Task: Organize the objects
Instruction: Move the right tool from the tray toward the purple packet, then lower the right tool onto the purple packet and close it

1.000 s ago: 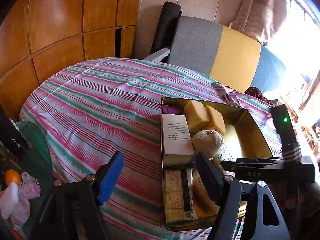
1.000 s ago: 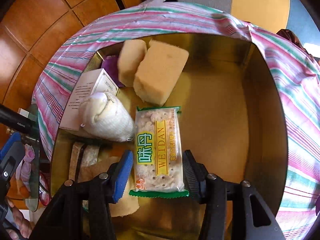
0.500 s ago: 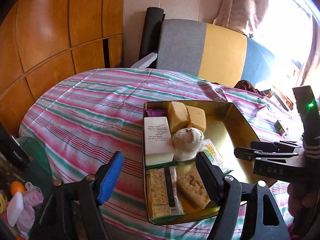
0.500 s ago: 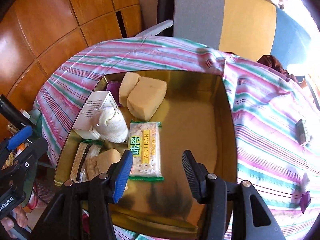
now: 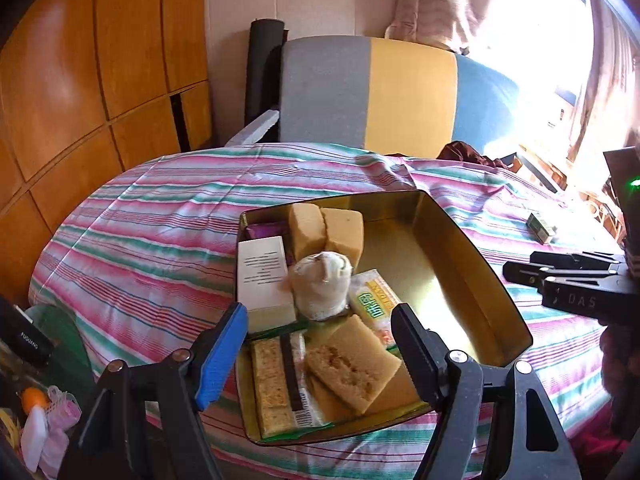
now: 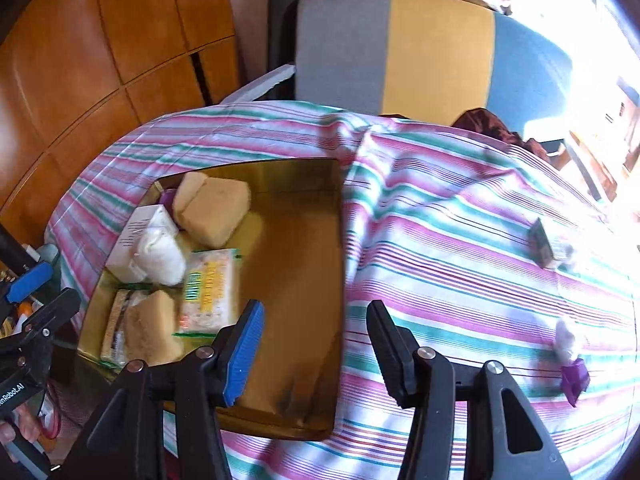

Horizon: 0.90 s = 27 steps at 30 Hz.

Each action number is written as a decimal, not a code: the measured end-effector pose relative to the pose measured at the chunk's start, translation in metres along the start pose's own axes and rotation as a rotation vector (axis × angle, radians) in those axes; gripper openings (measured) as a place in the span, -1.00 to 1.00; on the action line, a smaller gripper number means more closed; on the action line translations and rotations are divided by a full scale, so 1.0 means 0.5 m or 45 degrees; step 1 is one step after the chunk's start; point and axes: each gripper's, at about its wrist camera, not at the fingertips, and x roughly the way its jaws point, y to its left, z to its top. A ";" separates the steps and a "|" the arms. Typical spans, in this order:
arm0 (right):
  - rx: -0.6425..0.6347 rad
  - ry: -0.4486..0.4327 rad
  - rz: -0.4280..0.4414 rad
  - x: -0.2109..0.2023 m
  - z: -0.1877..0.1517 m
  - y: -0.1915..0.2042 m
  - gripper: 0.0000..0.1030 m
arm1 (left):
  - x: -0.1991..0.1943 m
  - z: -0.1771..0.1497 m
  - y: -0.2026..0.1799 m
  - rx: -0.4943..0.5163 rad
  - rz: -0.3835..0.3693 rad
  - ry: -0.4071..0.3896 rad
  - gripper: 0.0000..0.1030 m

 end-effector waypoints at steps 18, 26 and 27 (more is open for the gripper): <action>0.689 -0.097 -0.393 -0.098 -0.100 -0.516 0.05 | 0.036 0.004 -0.139 0.188 -0.137 0.058 0.45; 1.050 -0.081 -0.390 -0.072 -0.212 -0.643 0.05 | 0.050 0.006 -0.187 0.246 -0.159 0.084 0.45; 1.059 -0.089 -0.383 -0.073 -0.212 -0.645 0.05 | 0.051 0.006 -0.196 0.256 -0.163 0.084 0.45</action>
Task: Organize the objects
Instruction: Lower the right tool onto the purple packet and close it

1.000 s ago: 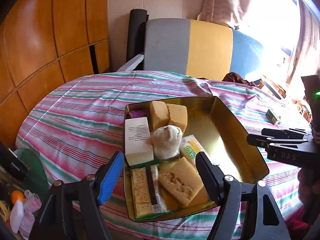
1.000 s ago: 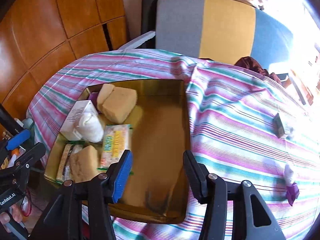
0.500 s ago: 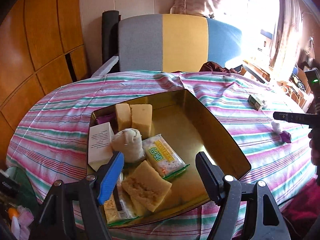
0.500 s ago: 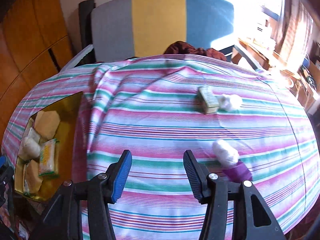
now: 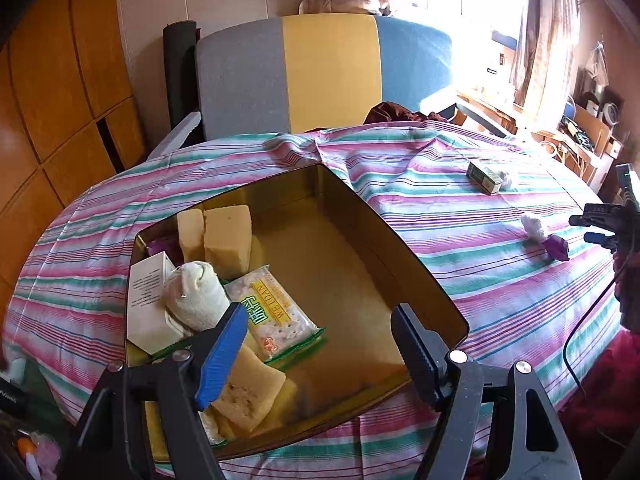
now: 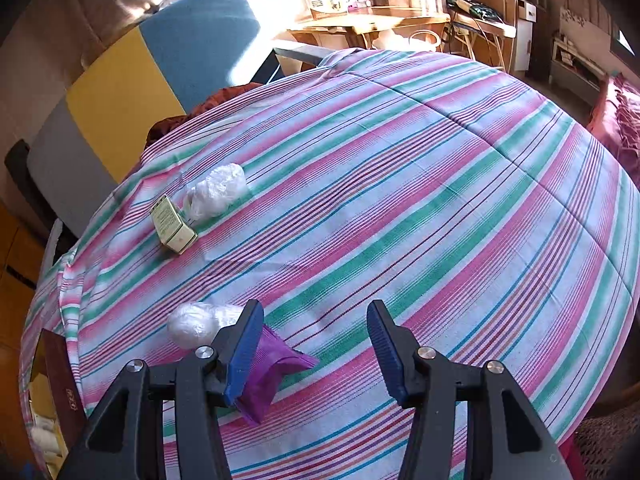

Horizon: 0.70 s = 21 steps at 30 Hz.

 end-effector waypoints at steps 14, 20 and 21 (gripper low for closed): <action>-0.210 0.093 0.066 0.016 -0.027 0.069 0.17 | 0.017 0.032 -0.102 0.173 -0.040 -0.018 0.45; -0.254 0.136 0.062 0.029 -0.033 0.077 0.20 | 0.025 0.038 -0.131 0.224 -0.051 -0.018 0.45; -0.268 0.148 0.064 0.033 -0.034 0.080 0.21 | 0.026 0.039 -0.135 0.230 -0.053 -0.017 0.45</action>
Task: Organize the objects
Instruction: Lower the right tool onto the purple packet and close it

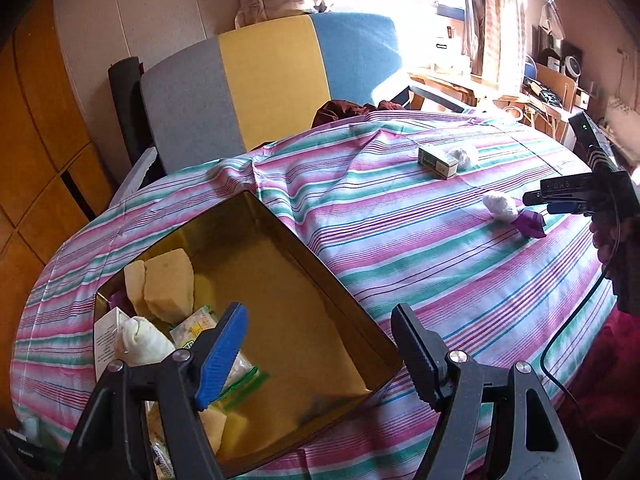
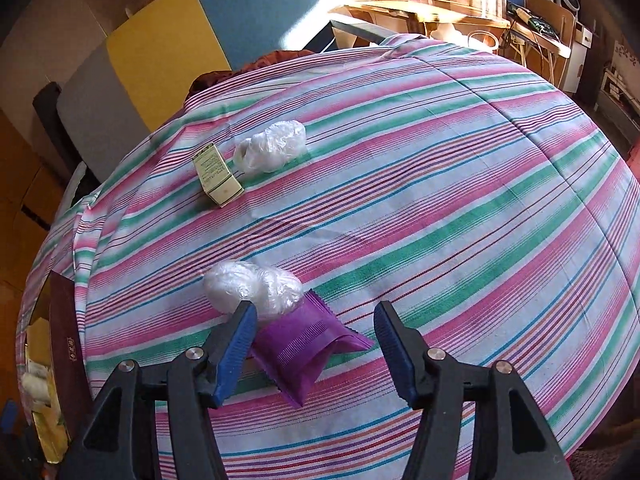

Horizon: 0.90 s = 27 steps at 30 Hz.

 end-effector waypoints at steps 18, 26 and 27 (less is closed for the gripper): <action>-0.114 0.075 -0.051 0.029 0.000 0.016 0.30 | 0.029 0.030 -0.056 0.067 -0.059 0.000 0.45; -0.132 0.127 -0.056 0.049 -0.002 0.019 0.31 | 0.047 0.023 -0.065 0.049 -0.098 0.037 0.45; -0.121 0.127 -0.038 0.048 -0.001 0.016 0.31 | 0.048 0.023 -0.064 0.046 -0.100 0.040 0.45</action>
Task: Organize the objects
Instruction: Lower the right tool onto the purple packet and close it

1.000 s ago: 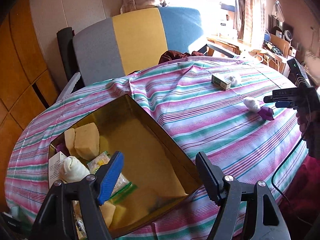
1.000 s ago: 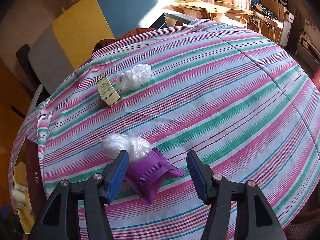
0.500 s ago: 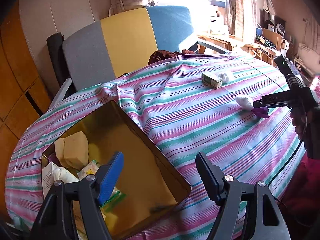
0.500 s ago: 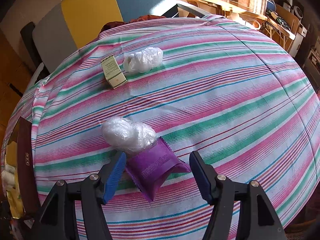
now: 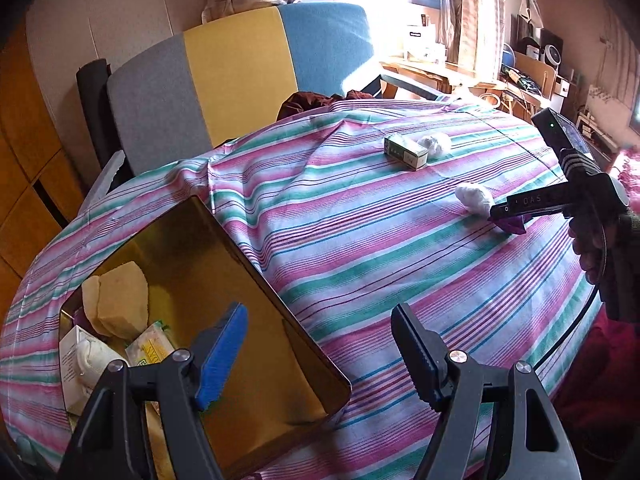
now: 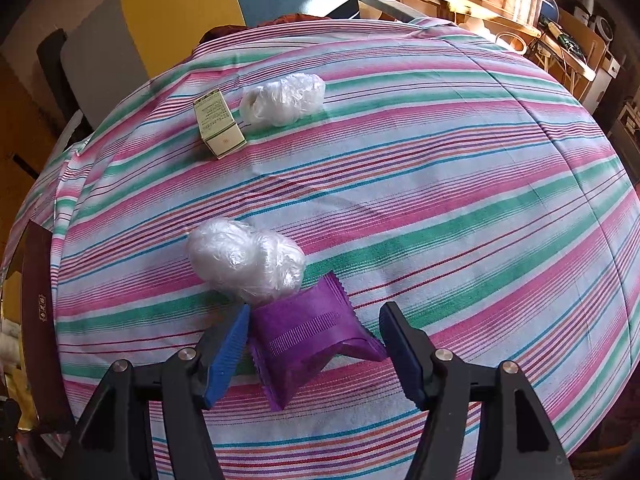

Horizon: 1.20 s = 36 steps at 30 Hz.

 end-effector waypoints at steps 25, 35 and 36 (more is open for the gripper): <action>-0.090 0.015 -0.068 0.009 -0.003 0.003 0.15 | 0.006 0.006 -0.007 -0.022 -0.054 0.026 0.48; 0.033 -0.039 -0.212 -0.027 0.001 -0.049 -0.18 | 0.019 0.055 -0.042 -0.020 -0.165 0.023 0.48; 0.049 -0.037 -0.228 -0.029 0.002 -0.055 -0.18 | 0.027 0.062 -0.050 -0.019 -0.181 0.032 0.47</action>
